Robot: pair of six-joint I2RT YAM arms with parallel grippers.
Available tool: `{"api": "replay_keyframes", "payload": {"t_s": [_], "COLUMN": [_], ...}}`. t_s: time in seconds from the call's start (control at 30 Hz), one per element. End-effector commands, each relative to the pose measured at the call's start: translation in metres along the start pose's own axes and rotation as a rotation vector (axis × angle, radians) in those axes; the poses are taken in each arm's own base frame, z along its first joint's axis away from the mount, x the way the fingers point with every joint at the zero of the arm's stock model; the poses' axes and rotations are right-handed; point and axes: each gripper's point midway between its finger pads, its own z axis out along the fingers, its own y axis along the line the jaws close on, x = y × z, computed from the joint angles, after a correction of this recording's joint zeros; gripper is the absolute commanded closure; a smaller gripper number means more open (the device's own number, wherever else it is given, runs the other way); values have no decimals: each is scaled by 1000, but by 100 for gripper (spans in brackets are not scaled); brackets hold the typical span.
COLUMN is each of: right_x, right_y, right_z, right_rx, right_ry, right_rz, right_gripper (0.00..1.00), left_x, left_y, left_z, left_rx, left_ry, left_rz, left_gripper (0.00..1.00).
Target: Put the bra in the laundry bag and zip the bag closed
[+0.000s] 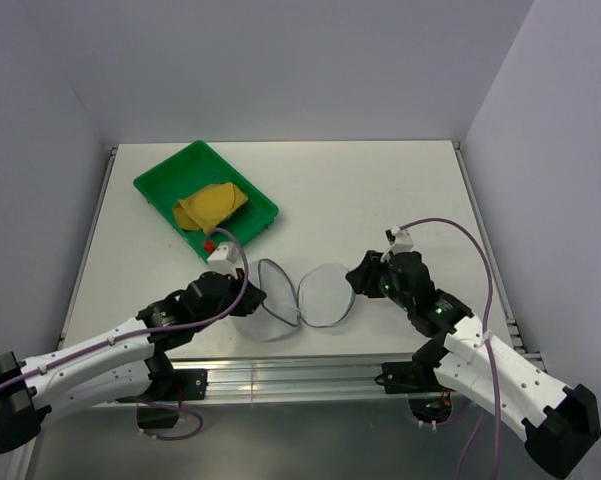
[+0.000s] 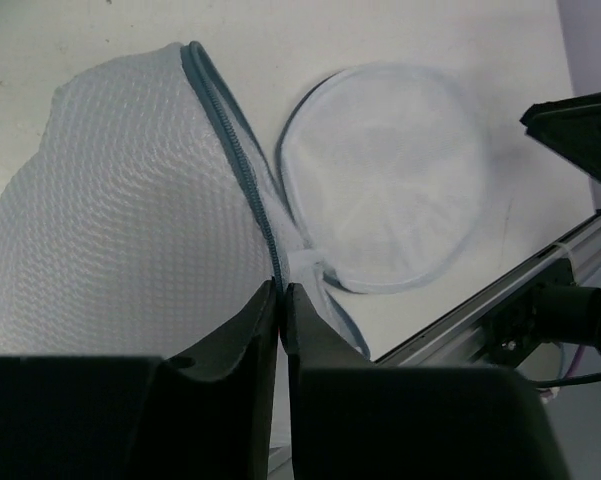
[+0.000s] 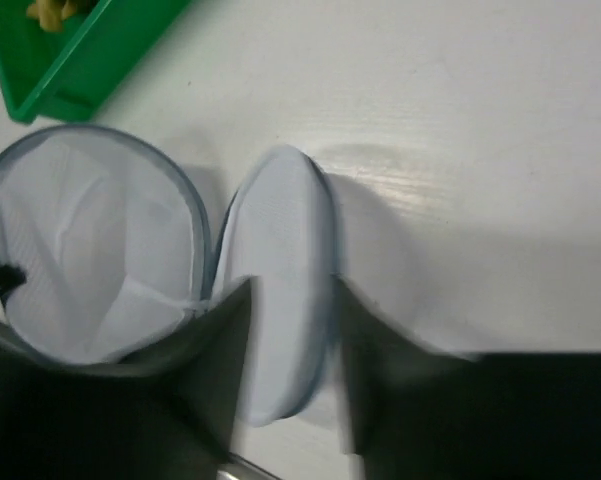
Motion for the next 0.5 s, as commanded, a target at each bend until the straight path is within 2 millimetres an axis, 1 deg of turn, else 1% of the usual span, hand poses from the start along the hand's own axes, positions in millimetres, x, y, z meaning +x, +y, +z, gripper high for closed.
{"api": "replay_keyframes", "payload": {"t_s": [0.0,0.03,0.07,0.1,0.13,0.17,0.2,0.23,0.27,0.3,0.33,0.37,0.43,0.47], "right_x": [-32,-38,-49,-55,-62,-73,-78,-81,-85,-82,-78,-77,-73,-70], "right_y": [-10,-10,-6,-4,1,13,20,29,39,49,57,62,65,70], "right_z": [-1,-3,-8,-12,-16,-21,-25,-27,-28,-28,-28,-27,-22,-21], "right_rx": [92,98,101,102,94,52,20,-14,-61,-110,-141,-157,-164,-182], "right_ry": [-122,-134,-154,-164,-179,-200,-214,-218,-233,-216,-205,-207,-198,-192], "right_rz": [3,-14,-24,-30,-37,-38,-36,-31,-27,-28,-25,-24,-28,-31], "right_gripper": [44,36,30,24,24,23,23,23,23,23,24,25,29,31], "left_x": [-22,-25,-28,-26,-27,-35,-37,-37,-49,-56,-61,-83,-104,-123], "left_y": [-17,-14,-13,-8,-4,-2,1,5,3,0,2,-5,-8,-18], "left_z": [-3,-3,-4,-4,-5,-8,-10,-12,-17,-21,-25,-33,-43,-49], "left_rx": [60,39,29,3,-16,-38,-54,-77,-81,-81,-96,-105,-140,-144], "left_ry": [-91,-106,-112,-109,-114,-144,-154,-153,-193,-212,-224,-285,-340,-371], "left_rz": [-43,-44,-45,-42,-44,-54,-61,-60,-66,-65,-45,-50,-25,-14], "left_gripper": [84,79,74,64,59,54,39,33,28,22,20,19,17,18]}}
